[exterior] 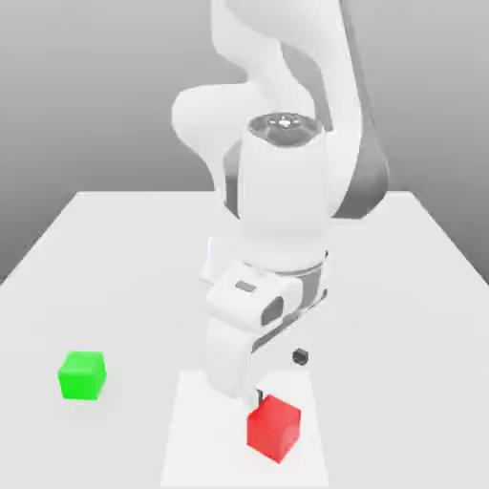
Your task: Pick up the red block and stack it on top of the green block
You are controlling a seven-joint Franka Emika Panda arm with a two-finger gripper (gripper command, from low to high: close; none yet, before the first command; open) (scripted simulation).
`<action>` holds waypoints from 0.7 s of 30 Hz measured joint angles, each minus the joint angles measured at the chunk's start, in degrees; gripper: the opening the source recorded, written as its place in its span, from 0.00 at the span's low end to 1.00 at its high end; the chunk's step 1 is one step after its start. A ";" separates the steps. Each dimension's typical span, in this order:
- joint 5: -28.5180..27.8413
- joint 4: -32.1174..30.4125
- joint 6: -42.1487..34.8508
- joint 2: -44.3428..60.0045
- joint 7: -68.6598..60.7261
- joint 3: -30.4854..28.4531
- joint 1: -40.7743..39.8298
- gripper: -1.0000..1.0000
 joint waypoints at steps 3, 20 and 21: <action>1.41 0.75 5.13 6.21 -1.43 1.36 -1.04 0.50; -2.86 -1.95 -3.46 -5.15 6.28 -4.69 -6.19 0.00; -3.40 -2.40 -3.85 -6.05 8.16 -6.09 -8.60 0.00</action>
